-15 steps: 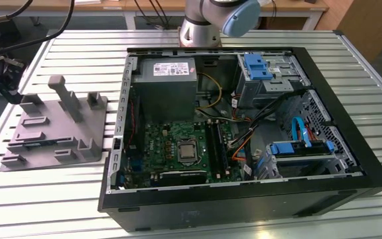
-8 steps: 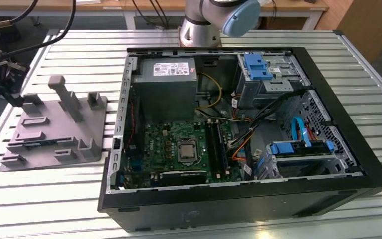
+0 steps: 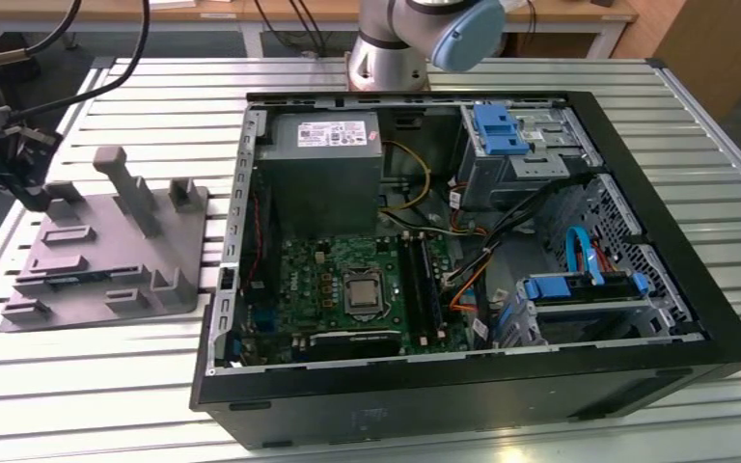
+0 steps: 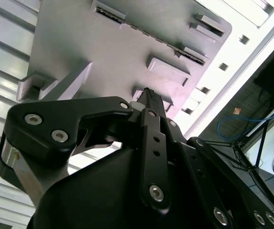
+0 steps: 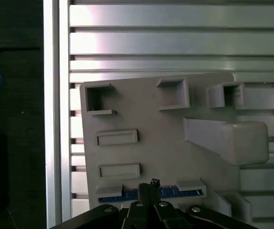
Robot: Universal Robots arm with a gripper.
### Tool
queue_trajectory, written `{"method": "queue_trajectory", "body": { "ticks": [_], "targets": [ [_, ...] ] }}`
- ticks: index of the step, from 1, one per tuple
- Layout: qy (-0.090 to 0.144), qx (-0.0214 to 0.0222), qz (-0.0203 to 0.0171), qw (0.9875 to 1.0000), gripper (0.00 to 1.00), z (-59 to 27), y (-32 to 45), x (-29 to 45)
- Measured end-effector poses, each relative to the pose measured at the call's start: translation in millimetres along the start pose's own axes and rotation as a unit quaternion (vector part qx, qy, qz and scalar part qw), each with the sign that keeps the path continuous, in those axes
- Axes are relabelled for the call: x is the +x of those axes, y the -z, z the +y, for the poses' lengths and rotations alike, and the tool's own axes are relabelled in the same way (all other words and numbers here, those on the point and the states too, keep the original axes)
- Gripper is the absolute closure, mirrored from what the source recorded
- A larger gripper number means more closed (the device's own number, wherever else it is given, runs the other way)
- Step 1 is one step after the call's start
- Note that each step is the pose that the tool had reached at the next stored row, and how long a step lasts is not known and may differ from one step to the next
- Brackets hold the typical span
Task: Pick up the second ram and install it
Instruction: 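Reach for the second ram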
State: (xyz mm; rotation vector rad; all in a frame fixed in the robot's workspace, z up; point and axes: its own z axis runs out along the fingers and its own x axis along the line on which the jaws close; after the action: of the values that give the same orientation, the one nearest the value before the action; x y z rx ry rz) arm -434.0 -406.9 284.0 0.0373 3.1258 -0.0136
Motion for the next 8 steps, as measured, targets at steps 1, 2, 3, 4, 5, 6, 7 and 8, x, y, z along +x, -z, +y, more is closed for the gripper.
{"method": "queue_trajectory", "body": {
  "ticks": [1, 2, 3, 4, 5, 6, 7, 8],
  "targets": [
    [0.000, 0.0000, 0.0000, 1.0000, 0.90, 0.0, -0.9, 0.0],
    [0.000, 0.0000, 0.0000, 1.0000, 0.90, -0.1, -1.8, 0.0],
    [0.000, 0.0000, 0.0000, 1.0000, 0.90, -0.1, -2.6, 0.0],
    [0.000, 0.0000, 0.0000, 1.0000, 0.90, -0.1, -3.5, 0.1],
    [0.000, 0.0000, 0.0000, 1.0000, 0.90, -0.1, -4.3, 0.1],
    [0.000, 0.0000, 0.0001, 1.0000, 0.90, -0.2, -5.1, 0.1],
    [0.000, 0.0000, 0.0000, 1.0000, 0.90, -0.2, -6.0, 0.1],
    [0.000, 0.0000, 0.0000, 1.0000, 0.90, -0.2, -6.8, 0.1]
  ]
}}
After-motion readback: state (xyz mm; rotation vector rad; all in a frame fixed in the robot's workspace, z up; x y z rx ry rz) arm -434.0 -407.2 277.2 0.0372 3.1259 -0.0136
